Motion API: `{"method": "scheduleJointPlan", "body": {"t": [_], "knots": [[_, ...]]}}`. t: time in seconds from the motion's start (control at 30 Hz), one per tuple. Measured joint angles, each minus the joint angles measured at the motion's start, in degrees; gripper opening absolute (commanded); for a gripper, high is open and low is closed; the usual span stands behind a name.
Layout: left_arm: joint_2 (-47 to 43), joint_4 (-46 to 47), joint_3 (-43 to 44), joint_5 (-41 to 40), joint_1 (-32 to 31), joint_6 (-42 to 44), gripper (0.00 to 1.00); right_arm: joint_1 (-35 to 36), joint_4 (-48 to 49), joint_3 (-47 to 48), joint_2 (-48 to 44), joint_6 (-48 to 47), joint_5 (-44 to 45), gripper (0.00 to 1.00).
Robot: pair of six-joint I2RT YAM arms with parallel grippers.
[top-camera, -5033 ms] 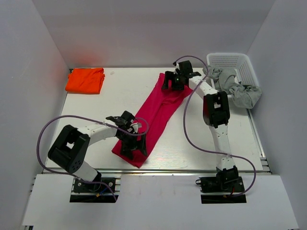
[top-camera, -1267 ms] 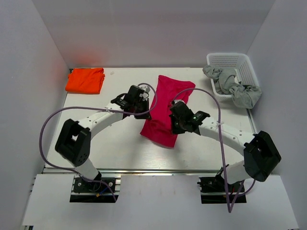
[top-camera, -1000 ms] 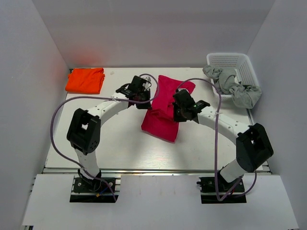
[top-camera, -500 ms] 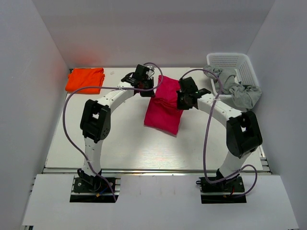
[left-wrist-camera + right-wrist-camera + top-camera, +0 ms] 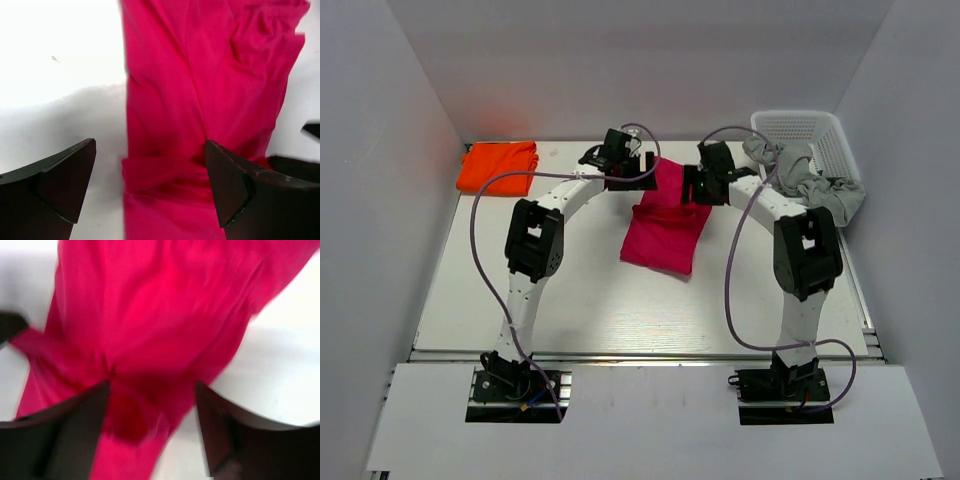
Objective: Fold and stack the t-shirts
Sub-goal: Fold the folded rectangular tshirt in 1/3 of the way
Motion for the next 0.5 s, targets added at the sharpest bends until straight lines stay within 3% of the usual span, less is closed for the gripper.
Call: {"method": "scheduleJointPlan", "body": {"t": [0.13,0.17,0.23,0.5], "knots": [[1.5,-0.8,4.6,-0.6,1.2,1.1,1.0,-2.3,-0.5,8.1,4.9,-1.3,0.6,0.81],[0.8,-0.9,4.5,-0.9,1.4,1.4,1.0,-2.7,-0.5,8.4,4.9,-1.8,-0.3,0.9],[-1.6,-0.7,2.1,-1.9,1.8,1.8,1.0,-3.5,-1.0,8.1,4.0,-3.1,-2.8,0.9],[-28.9,2.4,-33.0,-5.7,2.0,1.0,1.0,1.4,4.8,-13.0,-12.8,-7.8,-18.8,0.9]]}}
